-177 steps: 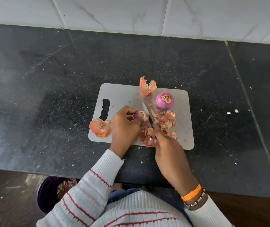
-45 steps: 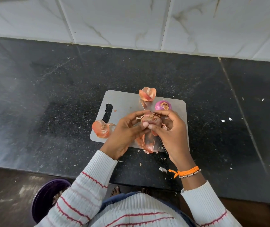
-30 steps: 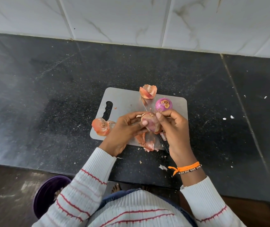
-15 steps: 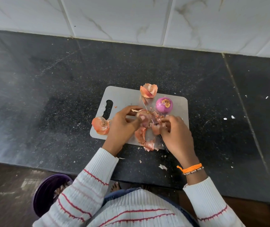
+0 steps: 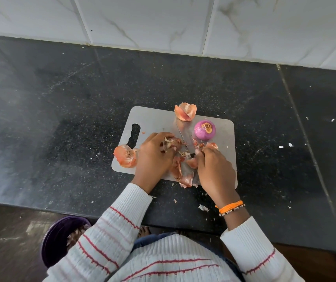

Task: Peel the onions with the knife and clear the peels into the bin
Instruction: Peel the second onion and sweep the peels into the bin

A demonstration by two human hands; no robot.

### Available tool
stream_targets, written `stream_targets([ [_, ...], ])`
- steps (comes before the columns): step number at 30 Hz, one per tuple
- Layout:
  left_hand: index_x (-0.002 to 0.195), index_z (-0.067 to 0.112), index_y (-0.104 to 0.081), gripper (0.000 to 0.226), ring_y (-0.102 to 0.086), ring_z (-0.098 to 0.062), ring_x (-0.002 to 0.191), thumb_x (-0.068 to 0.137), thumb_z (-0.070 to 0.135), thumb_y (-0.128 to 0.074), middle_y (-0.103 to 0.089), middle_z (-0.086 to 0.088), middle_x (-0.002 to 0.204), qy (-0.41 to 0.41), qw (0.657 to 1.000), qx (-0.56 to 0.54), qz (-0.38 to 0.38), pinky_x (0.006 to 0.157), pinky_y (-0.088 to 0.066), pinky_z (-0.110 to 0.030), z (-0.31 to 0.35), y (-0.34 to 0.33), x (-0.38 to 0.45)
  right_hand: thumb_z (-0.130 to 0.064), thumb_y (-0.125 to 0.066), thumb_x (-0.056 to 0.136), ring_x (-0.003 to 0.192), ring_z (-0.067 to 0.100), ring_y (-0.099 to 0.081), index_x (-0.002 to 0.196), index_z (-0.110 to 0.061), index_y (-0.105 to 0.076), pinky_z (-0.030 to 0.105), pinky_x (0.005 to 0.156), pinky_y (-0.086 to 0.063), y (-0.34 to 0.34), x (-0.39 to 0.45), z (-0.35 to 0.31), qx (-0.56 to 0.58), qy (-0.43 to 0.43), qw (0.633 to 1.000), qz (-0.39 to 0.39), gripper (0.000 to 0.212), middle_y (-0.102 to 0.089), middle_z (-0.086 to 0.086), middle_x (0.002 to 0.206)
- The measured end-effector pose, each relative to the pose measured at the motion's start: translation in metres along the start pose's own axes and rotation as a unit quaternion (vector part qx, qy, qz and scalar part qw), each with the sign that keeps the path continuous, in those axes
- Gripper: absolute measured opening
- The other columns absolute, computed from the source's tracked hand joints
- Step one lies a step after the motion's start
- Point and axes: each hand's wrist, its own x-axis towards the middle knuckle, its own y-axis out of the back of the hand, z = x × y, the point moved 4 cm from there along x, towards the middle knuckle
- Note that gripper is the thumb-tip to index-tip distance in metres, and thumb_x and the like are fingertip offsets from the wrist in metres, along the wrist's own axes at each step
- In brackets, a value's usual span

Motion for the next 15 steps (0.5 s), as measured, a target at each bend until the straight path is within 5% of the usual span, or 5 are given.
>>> stream_targets([
  [8,0.101,0.014,-0.066,0.024,-0.064,-0.016,0.091,0.078,0.013,-0.073,-0.07,0.001,0.097,0.025,1.0,0.002,-0.002,0.08,-0.055,-0.033,-0.003,-0.002,0.001,-0.039,-0.062,0.085,0.102,0.028,-0.059,0.124,-0.01,-0.044,0.031,0.068,-0.041,-0.003,0.006,-0.009,-0.02,-0.005,0.999,-0.046,0.052,-0.058,0.009,0.116],
  [15,0.104,0.013,-0.067,0.026,-0.063,-0.016,0.094,0.079,0.01,-0.072,-0.069,0.0,0.101,0.045,0.999,-0.025,0.006,0.085,-0.053,-0.031,-0.002,-0.001,0.0,-0.024,-0.042,0.098,0.073,0.021,-0.054,0.111,-0.006,-0.047,0.027,0.06,-0.031,0.02,0.009,-0.015,0.072,0.031,0.997,-0.028,0.023,-0.059,0.006,0.086],
])
